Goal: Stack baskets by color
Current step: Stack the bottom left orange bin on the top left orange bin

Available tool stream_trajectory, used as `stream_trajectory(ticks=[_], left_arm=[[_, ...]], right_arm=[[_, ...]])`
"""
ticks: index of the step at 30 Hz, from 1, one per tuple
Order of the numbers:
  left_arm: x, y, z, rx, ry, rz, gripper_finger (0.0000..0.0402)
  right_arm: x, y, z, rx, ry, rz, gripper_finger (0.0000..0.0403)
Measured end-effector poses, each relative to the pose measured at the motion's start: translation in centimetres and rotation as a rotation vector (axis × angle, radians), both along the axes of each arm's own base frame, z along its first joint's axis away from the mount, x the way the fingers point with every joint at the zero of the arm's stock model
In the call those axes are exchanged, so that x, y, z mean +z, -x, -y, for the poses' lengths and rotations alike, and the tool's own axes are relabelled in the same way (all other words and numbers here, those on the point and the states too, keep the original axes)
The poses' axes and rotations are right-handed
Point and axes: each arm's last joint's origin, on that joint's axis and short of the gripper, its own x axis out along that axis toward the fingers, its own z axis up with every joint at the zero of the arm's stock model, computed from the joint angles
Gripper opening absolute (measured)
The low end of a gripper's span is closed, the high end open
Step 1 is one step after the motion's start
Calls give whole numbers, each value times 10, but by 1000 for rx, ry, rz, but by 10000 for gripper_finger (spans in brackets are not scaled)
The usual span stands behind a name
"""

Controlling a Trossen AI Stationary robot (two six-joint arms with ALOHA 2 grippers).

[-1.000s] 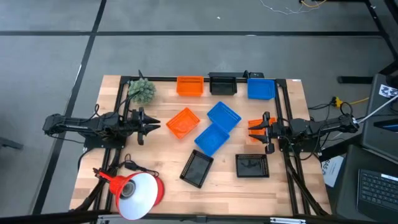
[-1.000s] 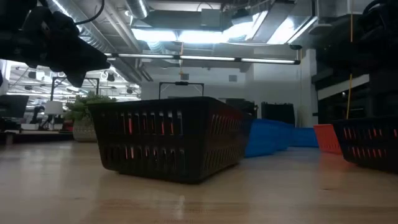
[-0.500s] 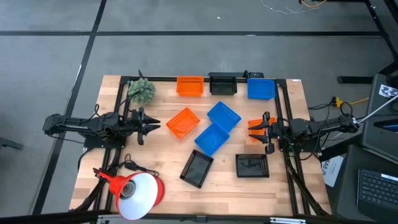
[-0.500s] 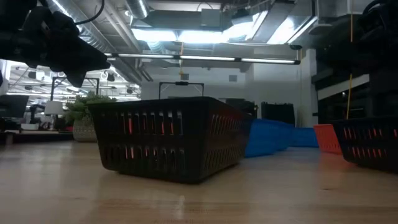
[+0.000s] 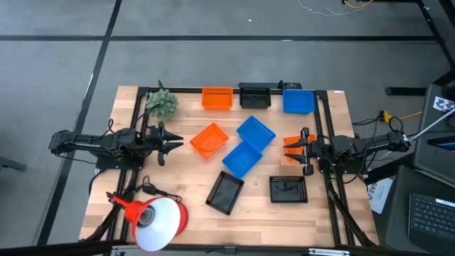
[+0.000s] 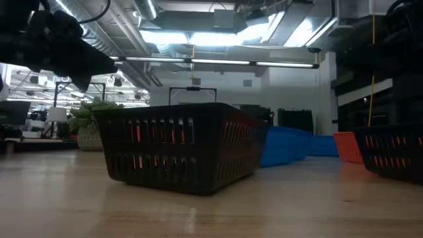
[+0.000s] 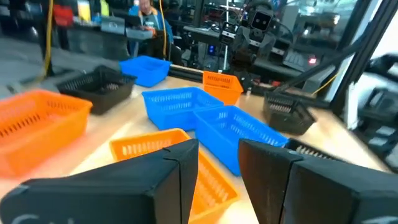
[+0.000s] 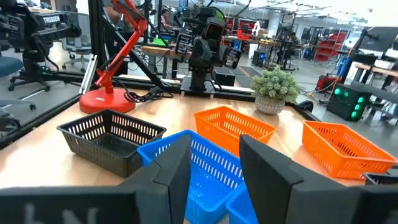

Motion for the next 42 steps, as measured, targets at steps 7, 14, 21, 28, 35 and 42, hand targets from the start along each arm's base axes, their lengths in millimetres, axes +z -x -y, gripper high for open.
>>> stream_trajectory(ticks=[7, 14, 21, 28, 35, 42], left_arm=[[0, 0, 0, 5, -230, -45, 106], [1, 0, 0, 10, -313, -53, 106], [7, 0, 0, 13, -31, 65, 106], [7, 0, 0, 3, 91, 92, 106], [9, 1, -4, 124, 399, 174, 105], [28, -10, -7, 226, 405, 89, 105]], right_arm=[[4, 0, 0, 6, -291, 36, 137], [12, 1, 4, -99, -547, 149, 137], [13, 1, 4, -83, -705, 171, 137], [33, 6, 3, 2, -630, 356, 137], [42, 10, -4, 158, -523, 414, 137], [38, 9, -6, 147, -451, 375, 137]])
